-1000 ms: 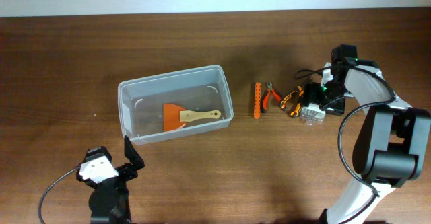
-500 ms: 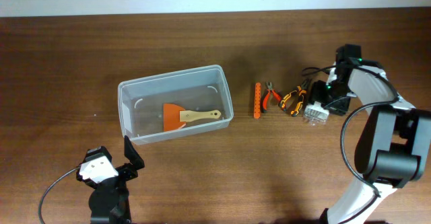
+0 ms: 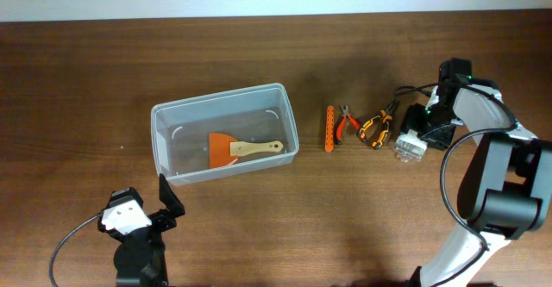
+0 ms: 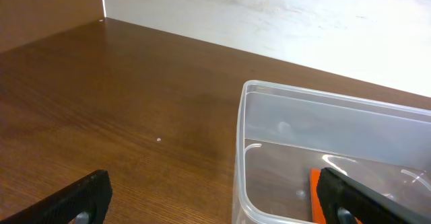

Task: Pack container
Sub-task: 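Move the right gripper to the bit case and grasp it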

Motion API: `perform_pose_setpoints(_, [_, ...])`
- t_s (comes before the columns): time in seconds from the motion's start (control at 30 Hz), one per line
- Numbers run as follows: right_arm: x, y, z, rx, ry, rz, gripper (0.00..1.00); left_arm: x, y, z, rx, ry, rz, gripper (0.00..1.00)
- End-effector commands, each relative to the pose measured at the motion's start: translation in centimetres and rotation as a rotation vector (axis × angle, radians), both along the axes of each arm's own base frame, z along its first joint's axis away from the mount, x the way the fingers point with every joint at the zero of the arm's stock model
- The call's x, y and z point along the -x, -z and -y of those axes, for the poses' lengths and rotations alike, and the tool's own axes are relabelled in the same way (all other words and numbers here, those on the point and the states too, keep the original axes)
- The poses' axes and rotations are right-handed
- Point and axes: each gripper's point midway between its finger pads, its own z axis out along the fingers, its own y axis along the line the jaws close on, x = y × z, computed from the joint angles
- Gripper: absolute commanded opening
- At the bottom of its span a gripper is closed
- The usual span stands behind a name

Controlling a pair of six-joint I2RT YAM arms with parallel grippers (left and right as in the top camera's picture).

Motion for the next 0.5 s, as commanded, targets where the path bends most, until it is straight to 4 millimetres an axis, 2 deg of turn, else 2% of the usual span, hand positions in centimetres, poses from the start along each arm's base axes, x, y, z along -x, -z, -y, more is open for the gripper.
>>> perform_pose_setpoints(0.0, [1.25,2.36,0.33,0.010,0.014,-0.075,0.75,0.01,0.10,0.02,-0.009,0.002,-0.002,0.99])
perform_pose_setpoints(0.07, [1.30,2.56,0.30,0.008,0.015,-0.079,0.76,0.01,0.10,0.02,-0.009,0.002,-0.002,0.99])
perform_pose_setpoints(0.13, [1.42,2.85,0.27,0.006,0.015,-0.088,0.86,0.01,0.10,0.02,-0.009,0.002,-0.002,0.99])
perform_pose_setpoints(0.2, [1.58,3.07,0.24,0.004,0.014,-0.097,0.85,0.01,0.10,0.02,-0.009,0.002,-0.002,0.99])
perform_pose_setpoints(0.33, [1.53,3.10,0.26,0.004,0.015,-0.095,0.66,0.01,0.08,0.02,-0.009,0.002,-0.002,0.99])
perform_pose_setpoints(0.47, [1.30,2.62,-0.06,-0.018,0.014,-0.089,0.62,0.01,0.10,0.02,-0.009,0.002,-0.002,0.99])
